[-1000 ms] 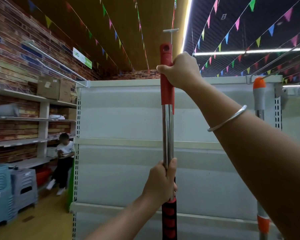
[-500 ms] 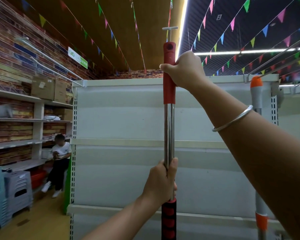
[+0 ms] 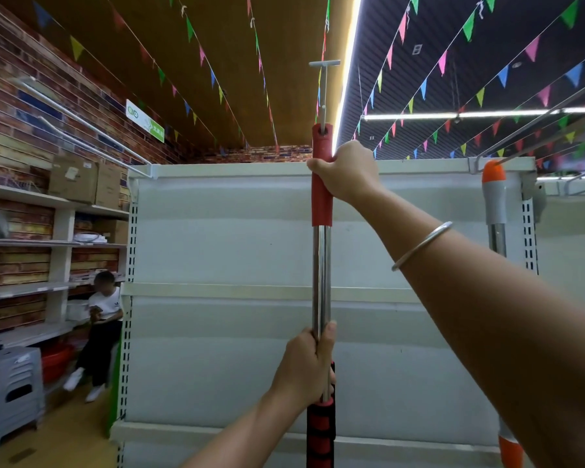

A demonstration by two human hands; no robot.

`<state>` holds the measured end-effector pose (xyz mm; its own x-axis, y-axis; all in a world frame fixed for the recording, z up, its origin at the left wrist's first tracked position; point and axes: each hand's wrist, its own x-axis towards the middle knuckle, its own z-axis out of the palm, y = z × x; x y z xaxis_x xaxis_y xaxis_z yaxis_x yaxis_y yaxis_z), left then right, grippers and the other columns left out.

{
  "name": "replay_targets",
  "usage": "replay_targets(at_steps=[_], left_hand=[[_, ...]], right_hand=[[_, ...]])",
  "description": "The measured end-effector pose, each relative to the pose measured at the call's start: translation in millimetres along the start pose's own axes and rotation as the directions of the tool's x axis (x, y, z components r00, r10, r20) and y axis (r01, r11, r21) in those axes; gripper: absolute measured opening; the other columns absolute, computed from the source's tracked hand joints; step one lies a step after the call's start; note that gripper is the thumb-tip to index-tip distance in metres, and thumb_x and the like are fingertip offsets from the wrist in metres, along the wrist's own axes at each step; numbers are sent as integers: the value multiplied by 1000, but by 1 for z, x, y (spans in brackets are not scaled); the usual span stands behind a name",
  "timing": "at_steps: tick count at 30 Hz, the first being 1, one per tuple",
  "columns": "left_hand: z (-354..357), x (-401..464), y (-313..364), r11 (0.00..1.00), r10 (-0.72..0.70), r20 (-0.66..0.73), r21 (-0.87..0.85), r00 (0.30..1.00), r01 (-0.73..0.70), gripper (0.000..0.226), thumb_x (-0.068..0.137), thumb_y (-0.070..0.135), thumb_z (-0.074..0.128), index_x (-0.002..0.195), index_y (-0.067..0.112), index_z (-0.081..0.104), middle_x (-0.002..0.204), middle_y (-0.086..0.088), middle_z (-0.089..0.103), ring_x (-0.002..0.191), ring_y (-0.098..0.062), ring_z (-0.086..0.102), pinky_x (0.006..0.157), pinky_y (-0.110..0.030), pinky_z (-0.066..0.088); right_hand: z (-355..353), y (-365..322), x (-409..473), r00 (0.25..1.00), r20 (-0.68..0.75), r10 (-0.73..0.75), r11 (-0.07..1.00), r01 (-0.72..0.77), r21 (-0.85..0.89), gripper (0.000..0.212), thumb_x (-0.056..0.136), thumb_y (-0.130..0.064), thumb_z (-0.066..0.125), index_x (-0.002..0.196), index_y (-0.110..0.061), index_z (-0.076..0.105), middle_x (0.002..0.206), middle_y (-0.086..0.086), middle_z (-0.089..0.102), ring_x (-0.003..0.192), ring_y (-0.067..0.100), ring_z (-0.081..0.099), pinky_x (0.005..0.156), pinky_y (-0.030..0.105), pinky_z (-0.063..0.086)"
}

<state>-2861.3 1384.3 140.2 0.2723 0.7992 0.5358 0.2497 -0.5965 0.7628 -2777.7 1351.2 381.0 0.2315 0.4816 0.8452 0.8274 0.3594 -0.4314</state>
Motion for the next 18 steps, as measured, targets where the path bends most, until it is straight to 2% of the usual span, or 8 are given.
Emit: replay_targets(at_steps=[1,3,5,8,12,18], left_hand=[[1,4,-1,1000,3,4,-8,1000,-3,50,94,51,34,89,5,52,52,-3,58,39,-10,55,50,-29,51],[2,10,-3,1000,3,9,-8,1000,-3,49,94,51,34,90,6,52,53,-4,58,40,-11,55,53,-32,53],[4,16,-7,1000,-9,11,-22,1000,9,48,94,51,35,89,6,52,54,-4,58,40,-10,56,54,-35,53],[6,22,-13,1000,-19,26,-10,999,20,47,94,52,34,90,8,52,57,-4,59,43,-8,58,57,-35,55],[8,33,-17,996,-57,50,-59,997,60,44,93,53,36,86,13,51,61,-7,60,48,-15,59,60,-41,57],[11,42,-22,998,-48,51,-47,998,51,43,93,53,35,86,13,51,62,-7,62,48,-13,60,63,-41,57]], right_hand=[[1,2,4,1000,-2,0,1000,0,9,42,84,-39,63,59,-10,45,64,6,52,72,26,55,52,29,40],[6,5,11,1000,14,14,999,-15,38,36,82,-40,65,72,-7,56,80,12,64,79,28,63,68,37,54],[14,11,15,999,32,34,998,-36,54,37,81,-41,66,83,-4,61,88,13,67,80,29,66,76,41,56],[25,18,18,999,38,35,998,-37,43,38,84,-40,63,88,-3,61,86,11,65,79,27,64,73,37,54],[32,25,27,995,59,83,993,-87,73,44,82,-43,65,97,-2,61,95,14,67,86,31,67,80,45,57],[39,33,32,997,37,71,997,-71,15,42,84,-44,61,96,-3,60,98,14,65,86,29,64,74,38,54]])
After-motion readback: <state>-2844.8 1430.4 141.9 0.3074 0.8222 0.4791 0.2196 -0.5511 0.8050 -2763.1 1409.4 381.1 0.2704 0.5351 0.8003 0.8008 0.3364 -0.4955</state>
